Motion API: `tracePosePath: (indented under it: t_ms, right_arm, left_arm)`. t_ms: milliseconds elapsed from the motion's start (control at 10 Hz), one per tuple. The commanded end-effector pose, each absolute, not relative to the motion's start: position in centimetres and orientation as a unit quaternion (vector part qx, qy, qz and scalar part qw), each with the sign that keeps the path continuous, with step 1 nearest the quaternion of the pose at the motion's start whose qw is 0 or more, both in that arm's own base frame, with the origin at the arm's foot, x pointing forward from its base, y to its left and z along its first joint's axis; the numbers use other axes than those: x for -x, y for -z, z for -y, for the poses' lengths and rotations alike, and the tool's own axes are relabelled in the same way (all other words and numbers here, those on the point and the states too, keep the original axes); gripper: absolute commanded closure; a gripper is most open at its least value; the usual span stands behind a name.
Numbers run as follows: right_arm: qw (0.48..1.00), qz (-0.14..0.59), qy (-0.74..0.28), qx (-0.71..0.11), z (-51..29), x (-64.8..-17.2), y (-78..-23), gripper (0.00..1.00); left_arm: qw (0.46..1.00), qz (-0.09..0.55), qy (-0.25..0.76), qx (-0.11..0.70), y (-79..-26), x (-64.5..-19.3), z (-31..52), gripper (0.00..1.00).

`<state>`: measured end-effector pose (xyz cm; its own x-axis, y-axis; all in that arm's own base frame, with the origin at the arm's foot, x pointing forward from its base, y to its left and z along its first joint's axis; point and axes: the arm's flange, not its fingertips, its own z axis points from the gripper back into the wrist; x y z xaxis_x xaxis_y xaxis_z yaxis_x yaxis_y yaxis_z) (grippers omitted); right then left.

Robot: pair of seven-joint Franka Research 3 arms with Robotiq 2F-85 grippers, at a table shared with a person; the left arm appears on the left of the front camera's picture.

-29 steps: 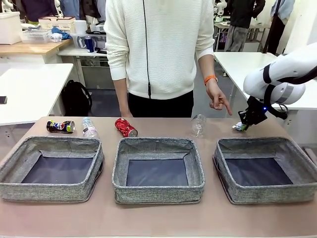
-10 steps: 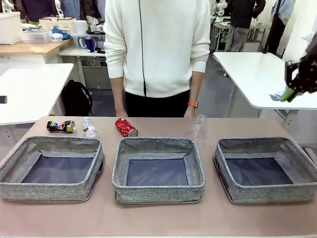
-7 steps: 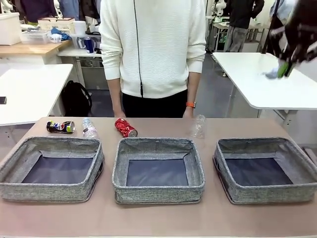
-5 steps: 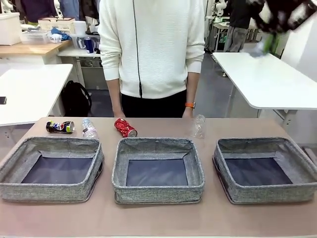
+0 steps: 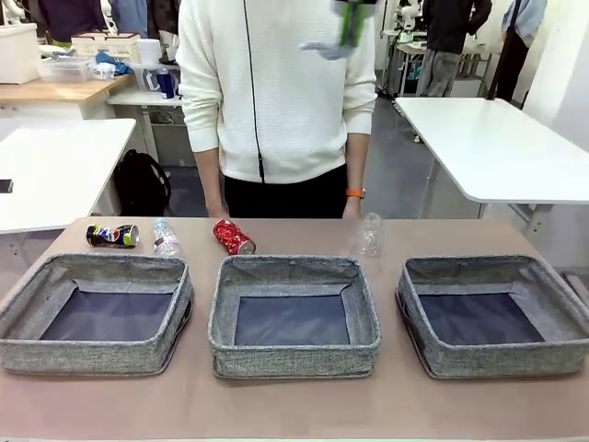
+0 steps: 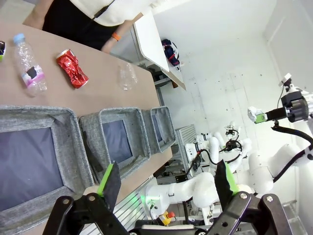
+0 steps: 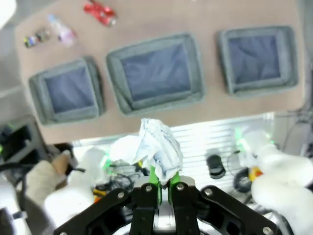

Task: Sort the waste into the appropriate baskets.
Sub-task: Pick up the waste item pointed out by the person.

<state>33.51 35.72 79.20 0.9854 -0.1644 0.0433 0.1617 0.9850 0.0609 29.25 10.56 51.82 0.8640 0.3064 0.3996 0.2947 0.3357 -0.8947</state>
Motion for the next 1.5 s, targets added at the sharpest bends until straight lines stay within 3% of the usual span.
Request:
tracePosePath:
  t_ms: [0, 600, 1400]
  right_arm:
    - [0.997, 0.032, 0.07, -0.007, -38.6, -34.3, -80.2, 0.93]
    - [0.993, 0.028, 0.103, 0.04, -39.3, -34.7, -78.6, 0.93]
    - [0.996, 0.035, 0.075, 0.023, -38.2, -34.4, -77.1, 0.93]
  left_arm:
    - [0.768, 0.271, 0.004, 0.581, -51.9, -29.3, -10.4, 0.0]
    - [0.768, 0.271, 0.004, 0.581, -51.9, -29.3, -10.4, 0.0]
    - [0.768, 0.271, 0.004, 0.581, -51.9, -29.3, -10.4, 0.0]
